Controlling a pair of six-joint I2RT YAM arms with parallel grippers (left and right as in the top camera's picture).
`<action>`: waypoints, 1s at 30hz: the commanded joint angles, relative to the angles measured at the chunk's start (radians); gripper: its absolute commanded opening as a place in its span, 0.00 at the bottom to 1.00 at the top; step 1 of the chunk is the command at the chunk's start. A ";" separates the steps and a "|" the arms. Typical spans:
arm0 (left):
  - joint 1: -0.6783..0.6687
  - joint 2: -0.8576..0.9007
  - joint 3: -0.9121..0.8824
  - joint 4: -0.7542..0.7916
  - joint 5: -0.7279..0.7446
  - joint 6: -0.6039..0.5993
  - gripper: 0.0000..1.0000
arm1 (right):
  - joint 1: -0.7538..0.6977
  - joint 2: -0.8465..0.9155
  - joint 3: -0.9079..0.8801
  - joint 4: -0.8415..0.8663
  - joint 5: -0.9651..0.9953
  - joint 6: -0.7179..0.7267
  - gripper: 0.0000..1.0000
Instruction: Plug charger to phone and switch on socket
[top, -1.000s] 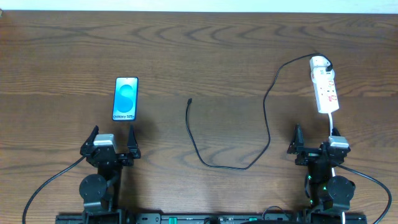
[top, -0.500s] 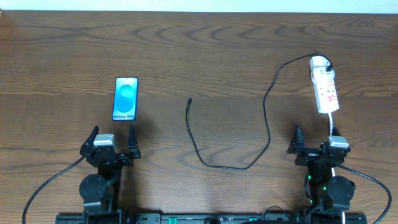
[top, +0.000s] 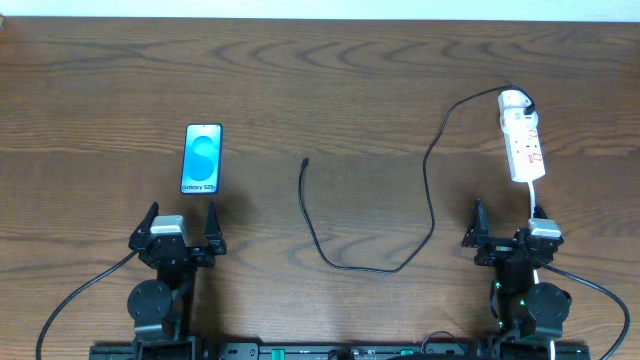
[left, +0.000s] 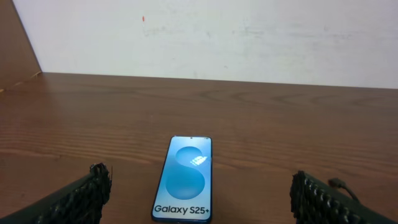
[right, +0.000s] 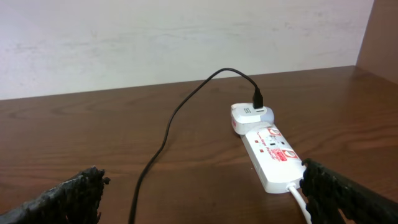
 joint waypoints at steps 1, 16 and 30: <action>-0.005 -0.007 -0.021 -0.027 -0.002 0.006 0.93 | 0.006 -0.006 -0.002 -0.003 0.007 0.010 0.99; -0.005 0.002 -0.021 -0.033 -0.055 0.041 0.94 | 0.006 -0.006 -0.002 -0.003 0.007 0.010 0.99; -0.005 0.021 0.016 -0.002 -0.027 0.040 0.94 | 0.006 -0.006 -0.002 -0.003 0.007 0.010 0.99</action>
